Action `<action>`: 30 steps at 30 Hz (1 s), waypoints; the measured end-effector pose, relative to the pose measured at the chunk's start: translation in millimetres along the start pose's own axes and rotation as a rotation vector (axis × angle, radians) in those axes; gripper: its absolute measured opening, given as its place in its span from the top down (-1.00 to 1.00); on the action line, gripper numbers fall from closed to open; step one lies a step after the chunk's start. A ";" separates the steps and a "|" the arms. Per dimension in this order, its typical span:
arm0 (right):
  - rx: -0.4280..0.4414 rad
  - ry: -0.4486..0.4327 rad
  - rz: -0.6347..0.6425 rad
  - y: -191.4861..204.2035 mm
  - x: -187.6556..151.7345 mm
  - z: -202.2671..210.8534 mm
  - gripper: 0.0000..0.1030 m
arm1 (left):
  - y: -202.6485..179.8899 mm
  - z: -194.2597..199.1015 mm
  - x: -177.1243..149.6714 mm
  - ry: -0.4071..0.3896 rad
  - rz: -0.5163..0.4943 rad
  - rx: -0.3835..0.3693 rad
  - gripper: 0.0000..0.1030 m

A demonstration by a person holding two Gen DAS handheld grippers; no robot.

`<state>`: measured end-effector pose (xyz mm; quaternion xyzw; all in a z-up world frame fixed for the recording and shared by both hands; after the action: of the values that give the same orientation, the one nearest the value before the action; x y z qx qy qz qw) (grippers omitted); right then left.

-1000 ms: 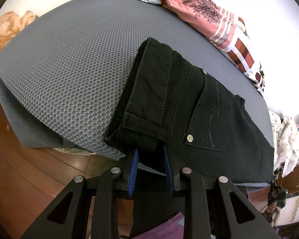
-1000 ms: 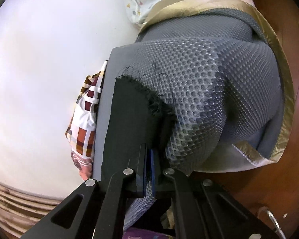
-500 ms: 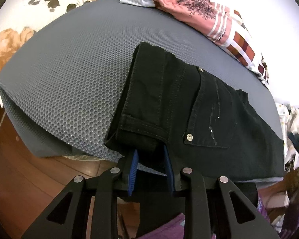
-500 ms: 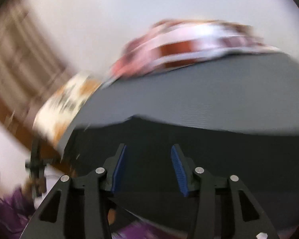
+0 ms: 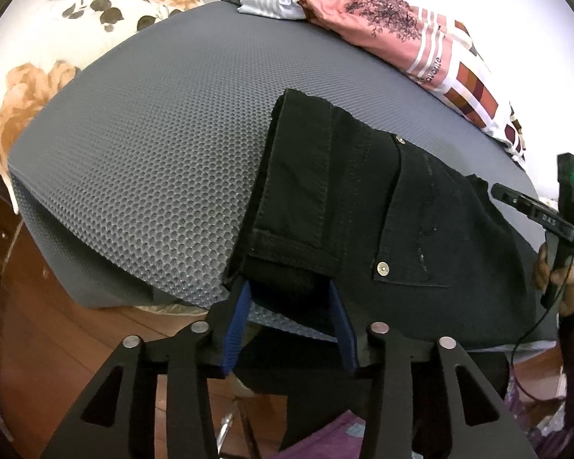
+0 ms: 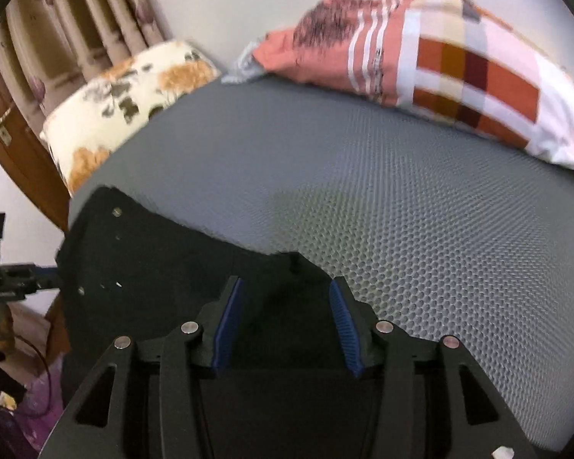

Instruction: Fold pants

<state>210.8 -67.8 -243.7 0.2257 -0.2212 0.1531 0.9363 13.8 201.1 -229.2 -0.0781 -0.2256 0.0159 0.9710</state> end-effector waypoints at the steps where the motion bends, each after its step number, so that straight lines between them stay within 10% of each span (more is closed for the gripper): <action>1: 0.014 0.021 -0.002 -1.2 -1.2 -4.0 0.10 | 0.7 0.3 0.3 -0.001 0.000 0.002 0.10; 7: 0.122 0.145 0.052 9.1 -11.7 -25.7 0.21 | 3.4 -1.0 0.1 0.003 0.013 0.005 0.01; 13: 0.090 0.087 0.036 6.4 0.4 -27.7 0.82 | 5.7 -1.0 0.5 0.000 0.013 0.022 -0.11; 24: 0.053 0.000 -0.052 -2.1 17.5 -48.4 0.84 | 20.5 -1.3 0.9 -0.005 0.041 0.076 -0.37; 30: 0.028 -0.037 -0.052 -3.2 17.2 -46.4 0.78 | 27.5 30.7 17.2 -0.111 -0.024 0.243 -0.37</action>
<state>242.7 -44.5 -273.7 0.2472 -0.2306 0.1274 0.9325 15.9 233.9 -198.9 0.0438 -0.2765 0.0358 0.9593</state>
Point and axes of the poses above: each gripper's, at about its wrist camera, not at the fingertips, and z roughly against the way its jaws point, y to its left, x to its top, the point moved 9 cm from there along -z, roughly the way its jaws point, and after that the axes turned 12 degrees about -z, right-handed, at the moved point
